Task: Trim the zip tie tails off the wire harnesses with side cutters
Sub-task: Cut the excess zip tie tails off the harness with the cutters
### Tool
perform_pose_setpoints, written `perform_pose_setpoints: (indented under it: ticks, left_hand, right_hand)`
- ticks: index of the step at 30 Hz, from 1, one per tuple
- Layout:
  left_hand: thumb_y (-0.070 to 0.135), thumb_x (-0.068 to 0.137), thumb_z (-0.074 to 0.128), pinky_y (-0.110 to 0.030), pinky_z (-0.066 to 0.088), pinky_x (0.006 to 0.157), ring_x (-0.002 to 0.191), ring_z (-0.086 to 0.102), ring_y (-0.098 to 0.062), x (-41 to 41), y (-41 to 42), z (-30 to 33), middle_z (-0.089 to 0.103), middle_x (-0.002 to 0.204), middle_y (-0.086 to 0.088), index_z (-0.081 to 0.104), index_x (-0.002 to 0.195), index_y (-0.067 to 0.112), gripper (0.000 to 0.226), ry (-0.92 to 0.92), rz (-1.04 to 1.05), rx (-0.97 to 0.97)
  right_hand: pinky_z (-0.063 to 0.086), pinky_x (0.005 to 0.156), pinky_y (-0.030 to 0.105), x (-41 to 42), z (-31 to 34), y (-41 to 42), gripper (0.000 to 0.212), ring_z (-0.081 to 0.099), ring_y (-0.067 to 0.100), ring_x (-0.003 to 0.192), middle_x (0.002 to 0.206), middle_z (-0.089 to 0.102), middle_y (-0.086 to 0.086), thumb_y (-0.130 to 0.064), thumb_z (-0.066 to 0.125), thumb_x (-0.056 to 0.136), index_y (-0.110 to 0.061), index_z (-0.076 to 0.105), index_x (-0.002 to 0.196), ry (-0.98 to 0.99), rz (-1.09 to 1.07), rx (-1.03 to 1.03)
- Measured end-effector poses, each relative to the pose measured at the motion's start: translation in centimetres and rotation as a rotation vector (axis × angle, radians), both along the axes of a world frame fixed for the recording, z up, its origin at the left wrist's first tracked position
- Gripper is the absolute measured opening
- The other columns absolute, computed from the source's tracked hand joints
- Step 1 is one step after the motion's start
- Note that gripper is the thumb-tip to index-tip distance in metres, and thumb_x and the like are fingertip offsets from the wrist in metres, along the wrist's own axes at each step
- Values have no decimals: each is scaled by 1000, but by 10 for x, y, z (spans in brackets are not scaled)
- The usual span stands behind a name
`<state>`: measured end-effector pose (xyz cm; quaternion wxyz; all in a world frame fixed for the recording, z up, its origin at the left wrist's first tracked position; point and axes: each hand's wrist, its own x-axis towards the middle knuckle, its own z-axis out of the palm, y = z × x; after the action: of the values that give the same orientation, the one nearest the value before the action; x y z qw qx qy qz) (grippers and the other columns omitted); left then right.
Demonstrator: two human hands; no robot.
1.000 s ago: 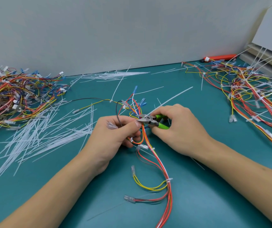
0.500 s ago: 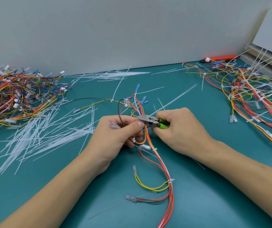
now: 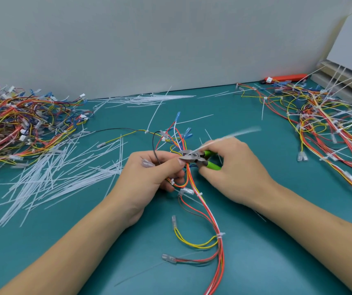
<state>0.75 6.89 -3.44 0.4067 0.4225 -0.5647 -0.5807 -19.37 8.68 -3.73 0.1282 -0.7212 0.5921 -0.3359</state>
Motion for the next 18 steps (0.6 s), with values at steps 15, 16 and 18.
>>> perform_pose_setpoints:
  ticks: [15, 16, 18]
  left_hand:
    - [11, 90, 74, -20, 47, 50, 60, 64, -15, -1, 2, 2, 69, 69, -8, 80, 78, 18, 15, -16, -7, -36]
    - [11, 91, 73, -20, 47, 50, 61, 65, -14, -1, 2, 2, 69, 69, -7, 80, 78, 19, 17, -13, -6, -31]
    - [15, 88, 77, -20, 47, 50, 60, 64, -14, -1, 2, 3, 69, 69, -8, 80, 78, 18, 11, -2, -3, -17]
  right_hand:
    - [49, 59, 46, -2, -3, -3, 11, 45, 27, 64, 61, 48, 4, -22, 63, 92, -18, 62, 81, 88, 11, 44]
    - [49, 60, 47, -1, -4, -3, 11, 45, 25, 65, 60, 50, 2, -22, 64, 91, -19, 63, 81, 57, -1, 26]
    - [49, 71, 44, 0, -4, -1, 4, 50, 20, 74, 67, 60, -6, -24, 68, 89, -26, 71, 87, 23, -32, -19]
